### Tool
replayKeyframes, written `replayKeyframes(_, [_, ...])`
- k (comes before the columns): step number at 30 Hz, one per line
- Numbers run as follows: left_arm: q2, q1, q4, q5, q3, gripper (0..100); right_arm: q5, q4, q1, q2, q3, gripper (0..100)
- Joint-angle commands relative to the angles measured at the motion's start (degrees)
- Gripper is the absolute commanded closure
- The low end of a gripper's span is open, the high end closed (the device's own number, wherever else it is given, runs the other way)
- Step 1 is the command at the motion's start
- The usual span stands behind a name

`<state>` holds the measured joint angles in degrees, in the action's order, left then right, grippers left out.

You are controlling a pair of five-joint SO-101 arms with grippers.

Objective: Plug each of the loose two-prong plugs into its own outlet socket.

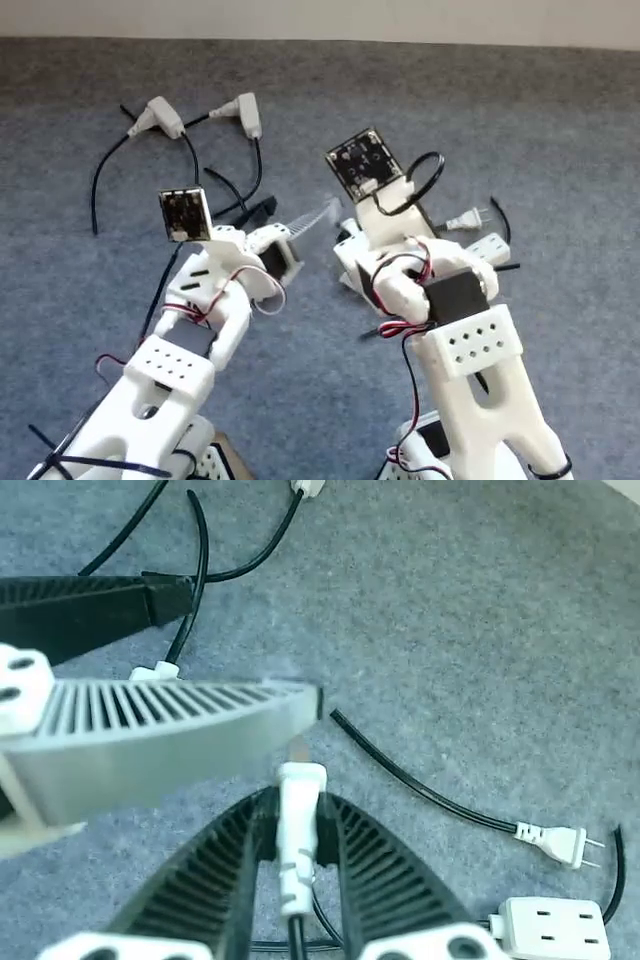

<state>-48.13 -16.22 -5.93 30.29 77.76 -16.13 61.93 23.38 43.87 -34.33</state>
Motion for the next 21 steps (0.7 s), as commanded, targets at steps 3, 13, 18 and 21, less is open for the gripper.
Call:
replayKeyframes(3, [-1.2,-1.6,-0.7,0.2,-0.1,63,1.5,-0.9,-0.2,0.1,3.6,99.2])
replayKeyframes(13, [-1.2,-9.9,-0.7,-1.3,2.5,63,4.0,-1.1,-0.3,0.1,4.5,99.2])
replayKeyframes(18, [-1.2,-10.0,-0.7,-3.2,2.6,63,4.0,-1.0,-0.6,0.1,5.8,99.2])
replayKeyframes(21, [-1.2,-10.0,-0.7,-3.2,2.6,63,4.0,-0.8,-0.6,0.1,7.5,99.2])
